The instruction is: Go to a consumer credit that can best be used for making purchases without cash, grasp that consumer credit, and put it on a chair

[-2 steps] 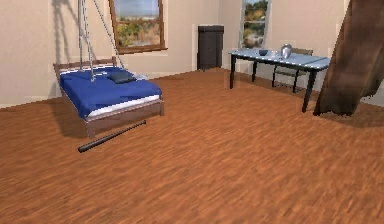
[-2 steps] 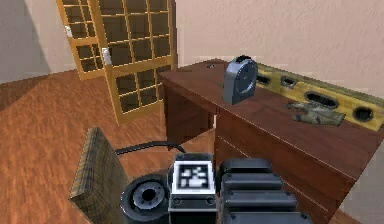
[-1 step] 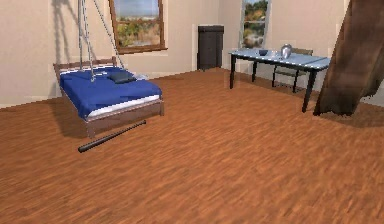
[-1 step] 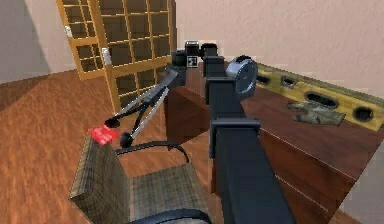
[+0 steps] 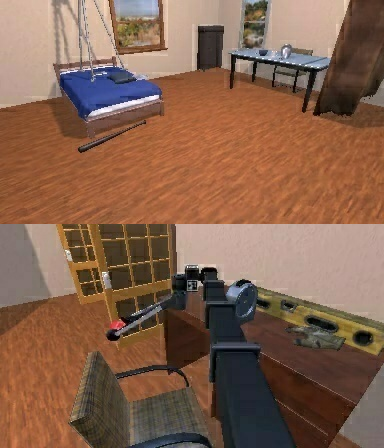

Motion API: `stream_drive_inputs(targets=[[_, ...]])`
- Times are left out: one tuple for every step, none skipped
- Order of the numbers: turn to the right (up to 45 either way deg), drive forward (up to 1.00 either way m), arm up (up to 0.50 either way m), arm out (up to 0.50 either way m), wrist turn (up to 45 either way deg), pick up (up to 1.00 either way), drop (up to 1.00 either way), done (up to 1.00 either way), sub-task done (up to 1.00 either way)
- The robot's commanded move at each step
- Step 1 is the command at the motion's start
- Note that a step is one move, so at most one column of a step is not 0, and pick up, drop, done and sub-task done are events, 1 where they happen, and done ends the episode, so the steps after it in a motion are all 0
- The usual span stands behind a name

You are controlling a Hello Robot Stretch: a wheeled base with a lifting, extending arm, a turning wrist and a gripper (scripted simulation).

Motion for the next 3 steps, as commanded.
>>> stream_drive_inputs(targets=[[0.0, 0.00, 0.00, 0.00, 45.0, 0.00, 0.00, 0.00, 0.00], [0.0, 0.00, 0.00, 0.00, 15.0, 0.00, 0.00, 0.00, 0.00], [0.0, 0.00, -0.36, 0.00, 0.0, 0.00, 0.00, 0.00, 0.00]])
